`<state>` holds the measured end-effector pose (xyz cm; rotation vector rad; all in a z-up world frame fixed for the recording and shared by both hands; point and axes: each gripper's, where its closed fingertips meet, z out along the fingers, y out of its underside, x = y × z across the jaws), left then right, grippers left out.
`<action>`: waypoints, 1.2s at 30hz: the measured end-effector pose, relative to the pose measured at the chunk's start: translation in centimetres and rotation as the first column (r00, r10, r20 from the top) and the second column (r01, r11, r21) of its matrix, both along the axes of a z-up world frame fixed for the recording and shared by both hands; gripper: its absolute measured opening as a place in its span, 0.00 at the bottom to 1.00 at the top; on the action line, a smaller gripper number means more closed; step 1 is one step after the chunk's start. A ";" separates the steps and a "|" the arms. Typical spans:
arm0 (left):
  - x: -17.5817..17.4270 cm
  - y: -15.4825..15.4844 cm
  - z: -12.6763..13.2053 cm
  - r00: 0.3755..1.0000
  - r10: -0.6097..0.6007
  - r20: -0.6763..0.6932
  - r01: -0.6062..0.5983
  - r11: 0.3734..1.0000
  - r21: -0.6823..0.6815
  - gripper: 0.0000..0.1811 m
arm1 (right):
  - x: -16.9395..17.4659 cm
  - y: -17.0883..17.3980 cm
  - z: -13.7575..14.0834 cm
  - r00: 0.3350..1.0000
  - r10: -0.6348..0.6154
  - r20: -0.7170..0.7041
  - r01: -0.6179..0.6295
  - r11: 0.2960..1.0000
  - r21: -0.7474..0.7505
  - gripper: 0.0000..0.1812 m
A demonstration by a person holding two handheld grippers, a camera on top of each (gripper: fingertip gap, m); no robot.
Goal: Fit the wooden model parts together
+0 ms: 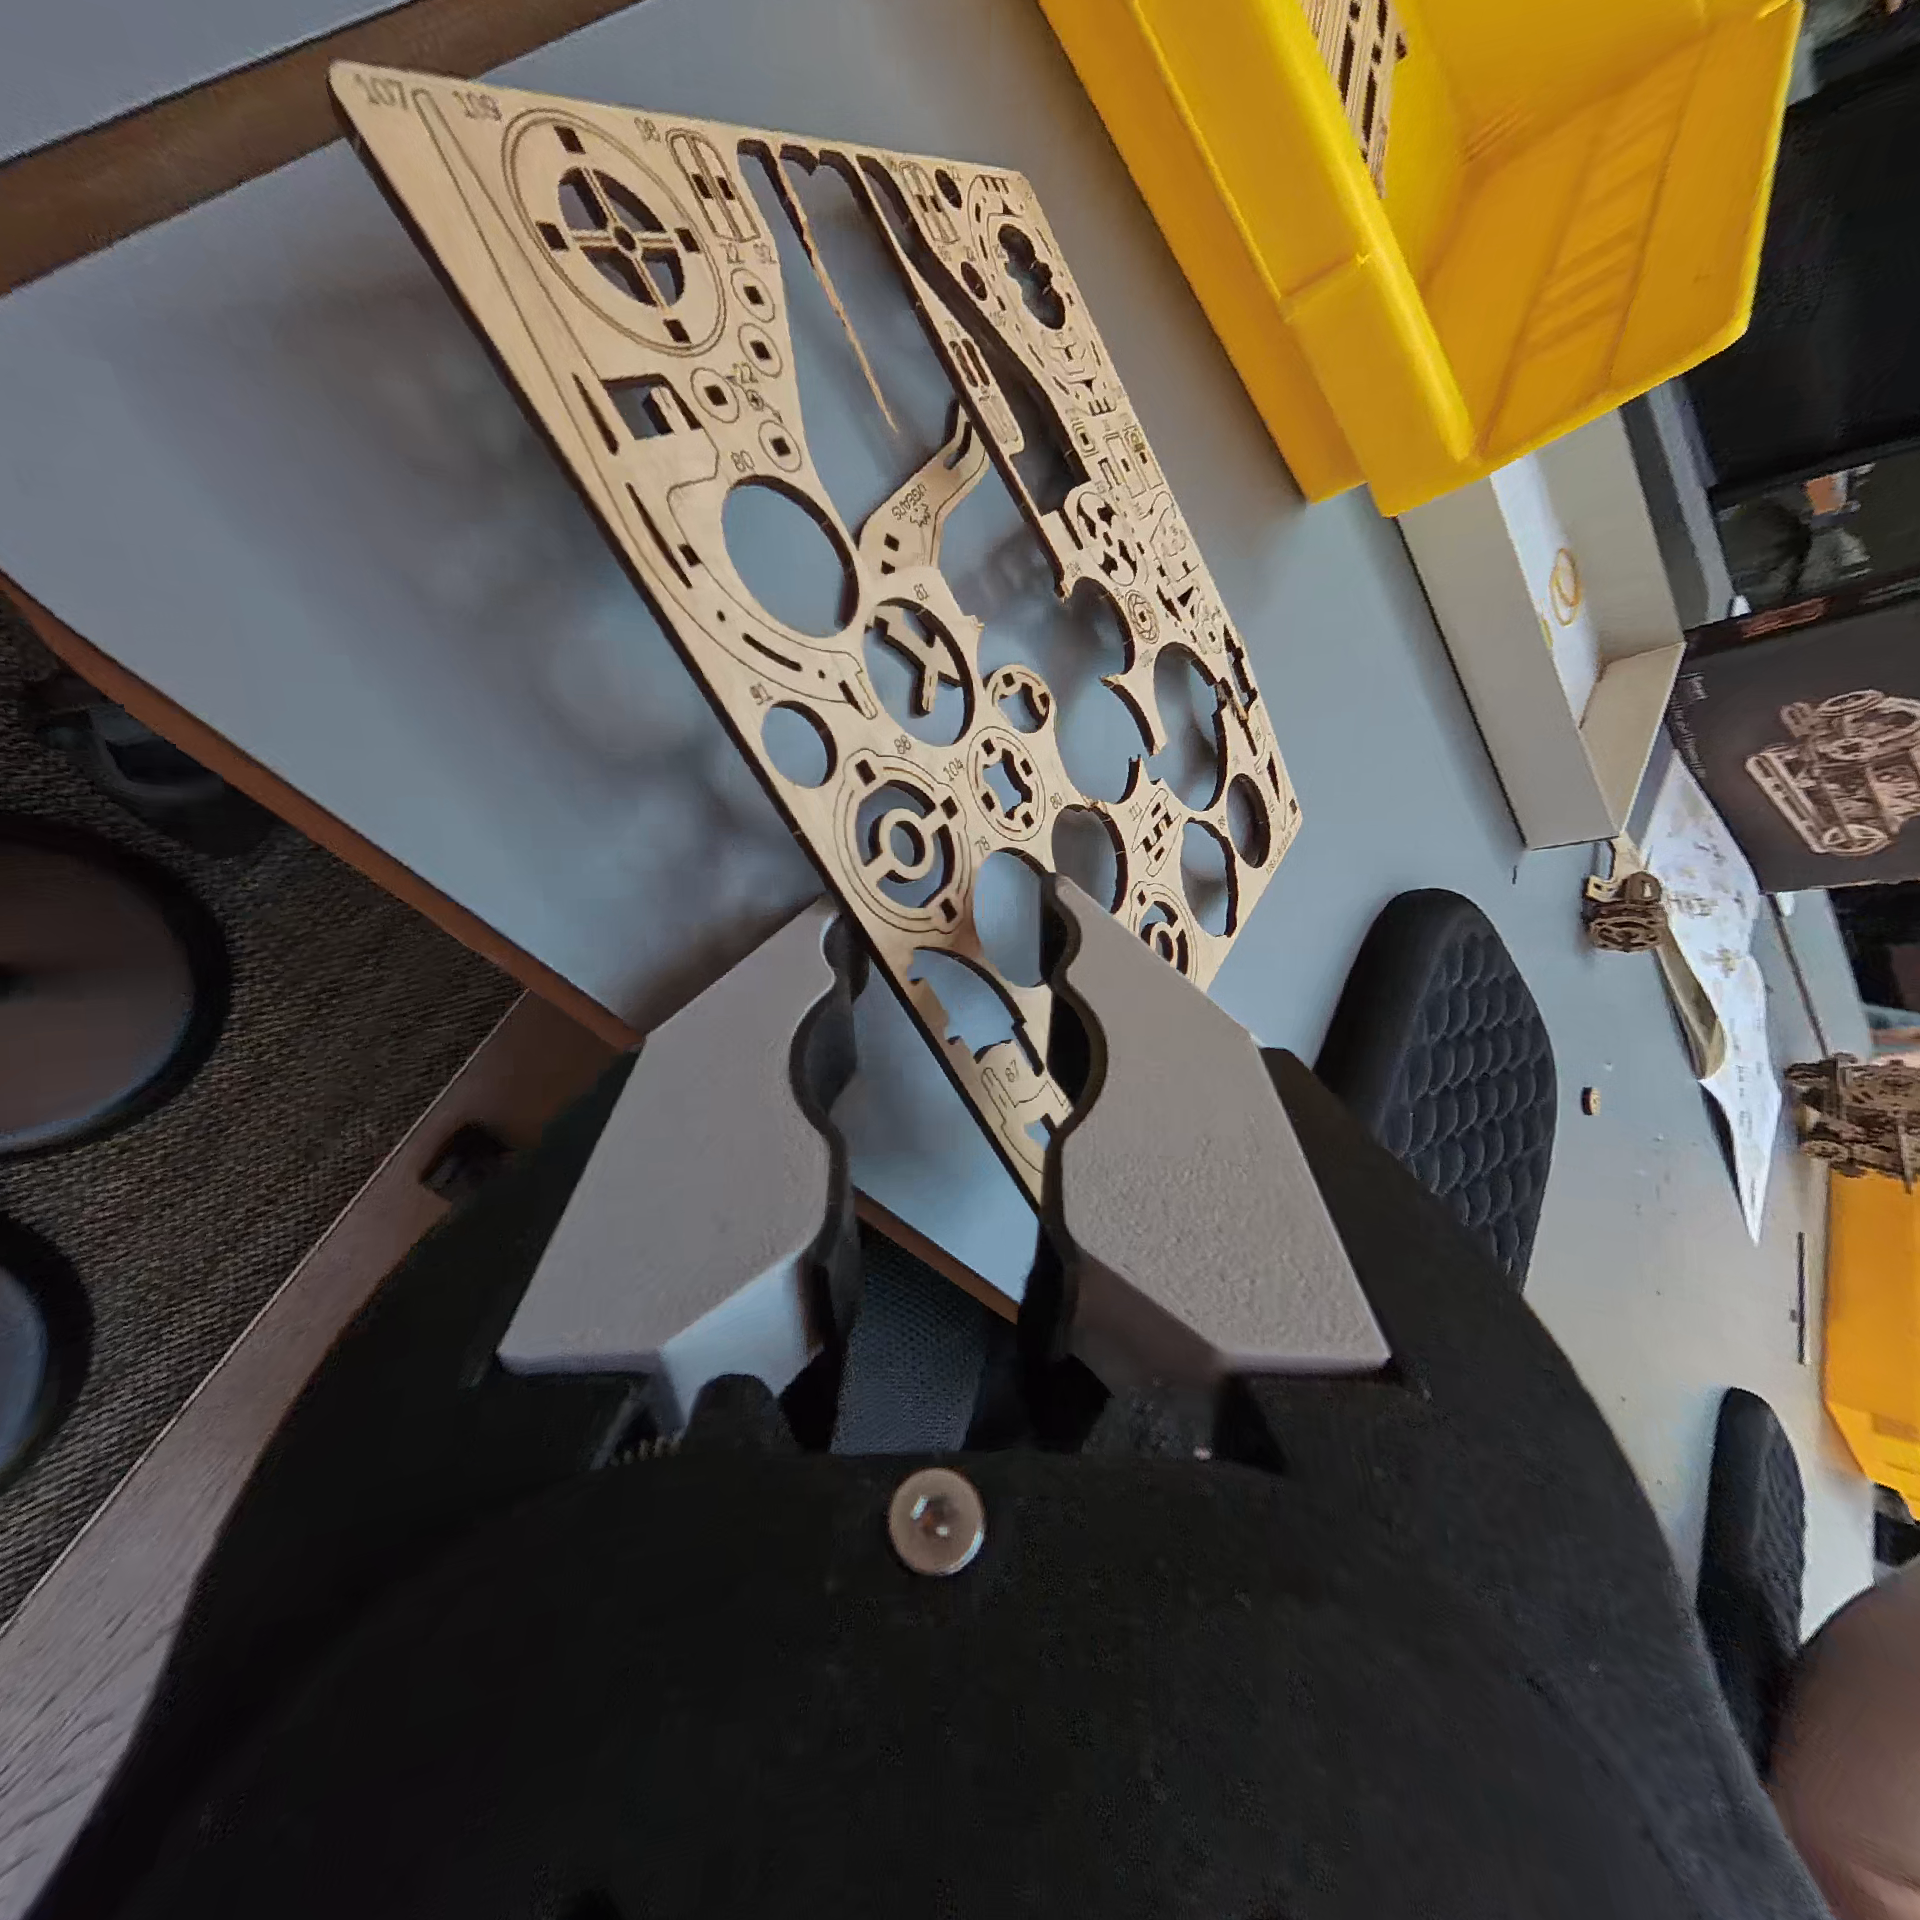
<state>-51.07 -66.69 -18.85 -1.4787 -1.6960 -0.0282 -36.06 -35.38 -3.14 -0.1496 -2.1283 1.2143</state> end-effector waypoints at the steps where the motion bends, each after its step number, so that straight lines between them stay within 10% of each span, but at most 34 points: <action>1: 0.0 -0.1 0.1 1.000 0.001 0.005 0.000 0.999 -0.041 0.20 | 0.1 0.0 0.0 1.000 0.003 -0.002 -0.003 1.000 0.002 0.20; 18: -0.5 -0.6 1.2 0.999 -0.027 0.031 0.040 0.833 -0.552 0.42 | -0.5 2.2 0.8 0.997 -0.073 -0.038 0.072 0.997 -0.013 0.20; 22: -1.2 2.6 8.8 0.943 -0.159 -0.293 -0.024 0.843 -0.537 0.35 | -1.1 3.7 1.3 0.989 -0.127 -0.072 0.126 0.992 -0.023 0.20; 26: 2.7 14.7 19.8 0.615 -0.342 -0.710 0.305 0.934 -0.185 0.26 | -1.9 5.9 2.6 0.960 -0.222 -0.172 0.225 0.974 -0.002 0.20; 31: 8.7 27.8 22.7 0.376 -0.545 -0.749 0.806 0.591 -0.025 0.19 | -1.5 9.3 5.8 0.869 -0.356 -0.342 0.374 0.927 -0.016 0.20; 36: 12.5 37.6 23.9 0.218 -0.636 -0.740 0.965 0.253 0.067 0.20 | -0.1 12.7 7.0 0.787 -0.471 -0.399 0.481 0.873 -0.082 0.20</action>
